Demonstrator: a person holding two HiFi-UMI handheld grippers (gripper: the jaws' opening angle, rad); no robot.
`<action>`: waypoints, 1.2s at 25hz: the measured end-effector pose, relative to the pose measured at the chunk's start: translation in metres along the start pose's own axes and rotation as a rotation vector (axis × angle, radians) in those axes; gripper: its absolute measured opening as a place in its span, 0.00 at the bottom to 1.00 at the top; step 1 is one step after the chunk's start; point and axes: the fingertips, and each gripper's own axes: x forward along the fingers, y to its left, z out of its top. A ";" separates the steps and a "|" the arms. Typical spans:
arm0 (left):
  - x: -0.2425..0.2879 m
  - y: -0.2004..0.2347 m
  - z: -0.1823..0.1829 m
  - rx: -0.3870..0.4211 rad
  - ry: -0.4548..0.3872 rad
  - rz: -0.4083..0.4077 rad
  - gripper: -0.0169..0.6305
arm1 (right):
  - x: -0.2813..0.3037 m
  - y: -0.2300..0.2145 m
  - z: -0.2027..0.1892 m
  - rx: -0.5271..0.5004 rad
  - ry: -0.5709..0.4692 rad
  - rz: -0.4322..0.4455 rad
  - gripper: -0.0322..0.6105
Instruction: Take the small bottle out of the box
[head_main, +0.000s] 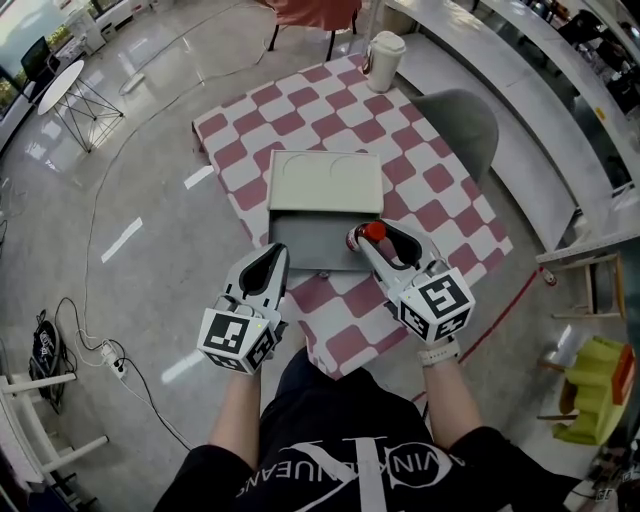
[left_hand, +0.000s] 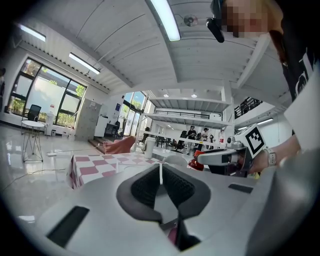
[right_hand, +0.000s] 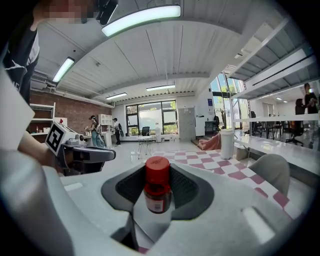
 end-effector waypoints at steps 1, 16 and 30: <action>0.000 0.000 0.002 0.000 -0.003 0.001 0.06 | -0.001 -0.001 0.002 0.000 -0.003 0.000 0.28; 0.006 -0.002 0.031 0.001 -0.048 -0.001 0.06 | -0.007 -0.006 0.029 -0.005 -0.046 -0.003 0.28; 0.004 -0.005 0.047 0.029 -0.063 0.003 0.06 | -0.020 -0.009 0.056 0.006 -0.091 -0.007 0.28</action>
